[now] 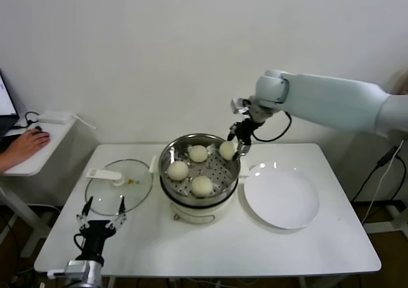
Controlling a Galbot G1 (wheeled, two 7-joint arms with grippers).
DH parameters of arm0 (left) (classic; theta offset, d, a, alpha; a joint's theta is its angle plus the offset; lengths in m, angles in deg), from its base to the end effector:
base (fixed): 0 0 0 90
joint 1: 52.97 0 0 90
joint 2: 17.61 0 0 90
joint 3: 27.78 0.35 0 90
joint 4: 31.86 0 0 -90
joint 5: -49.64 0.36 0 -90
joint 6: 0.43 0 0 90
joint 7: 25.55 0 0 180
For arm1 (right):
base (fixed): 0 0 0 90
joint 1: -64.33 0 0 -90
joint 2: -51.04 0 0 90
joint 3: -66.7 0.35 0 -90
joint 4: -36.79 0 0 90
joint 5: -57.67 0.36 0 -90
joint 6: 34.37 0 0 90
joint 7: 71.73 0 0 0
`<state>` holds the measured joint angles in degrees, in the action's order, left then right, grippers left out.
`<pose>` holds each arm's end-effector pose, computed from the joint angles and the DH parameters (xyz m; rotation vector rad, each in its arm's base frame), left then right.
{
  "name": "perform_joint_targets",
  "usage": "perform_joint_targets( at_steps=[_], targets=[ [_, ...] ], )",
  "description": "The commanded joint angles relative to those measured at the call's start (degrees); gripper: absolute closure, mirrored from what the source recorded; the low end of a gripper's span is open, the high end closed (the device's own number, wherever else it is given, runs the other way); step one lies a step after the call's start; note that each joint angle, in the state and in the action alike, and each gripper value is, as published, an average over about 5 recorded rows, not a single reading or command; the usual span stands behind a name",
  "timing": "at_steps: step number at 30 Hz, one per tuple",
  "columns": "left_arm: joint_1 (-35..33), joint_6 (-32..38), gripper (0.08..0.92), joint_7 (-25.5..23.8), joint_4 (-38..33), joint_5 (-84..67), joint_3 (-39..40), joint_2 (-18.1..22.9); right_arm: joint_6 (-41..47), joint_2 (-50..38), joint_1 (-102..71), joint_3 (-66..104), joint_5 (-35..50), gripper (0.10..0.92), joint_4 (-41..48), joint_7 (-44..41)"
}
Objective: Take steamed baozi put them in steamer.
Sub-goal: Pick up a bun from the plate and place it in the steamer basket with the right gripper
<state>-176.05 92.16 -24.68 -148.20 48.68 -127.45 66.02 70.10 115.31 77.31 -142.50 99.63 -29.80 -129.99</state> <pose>0.1666 0.0750 -0.3270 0.1597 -3.0662 -0.2550 0.5910 0.0458 -0.0292 1.5278 -1.4172 1.3332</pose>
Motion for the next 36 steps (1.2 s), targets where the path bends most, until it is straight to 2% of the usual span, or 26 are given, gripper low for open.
perform_joint_targets(
  at_steps=[1, 13, 36],
  targets=[
    [0.2, 0.0, 0.177, 0.1, 0.4, 0.1, -0.1, 0.1, 0.7, 7.9, -7.3, 1.5, -1.4, 0.351, 7.1, 0.2],
    [0.6, -0.1, 0.177, 0.0, 1.0, -0.1, -0.1, -0.1, 0.5, 7.9, -10.9, 2.3, -4.8, 0.347, 10.6, 0.2],
    [0.7, -0.1, 0.177, 0.0, 1.0, -0.1, -0.1, -0.1, 0.7, 8.0, -12.0, 3.3, -5.3, 0.347, 11.3, 0.7]
  ],
)
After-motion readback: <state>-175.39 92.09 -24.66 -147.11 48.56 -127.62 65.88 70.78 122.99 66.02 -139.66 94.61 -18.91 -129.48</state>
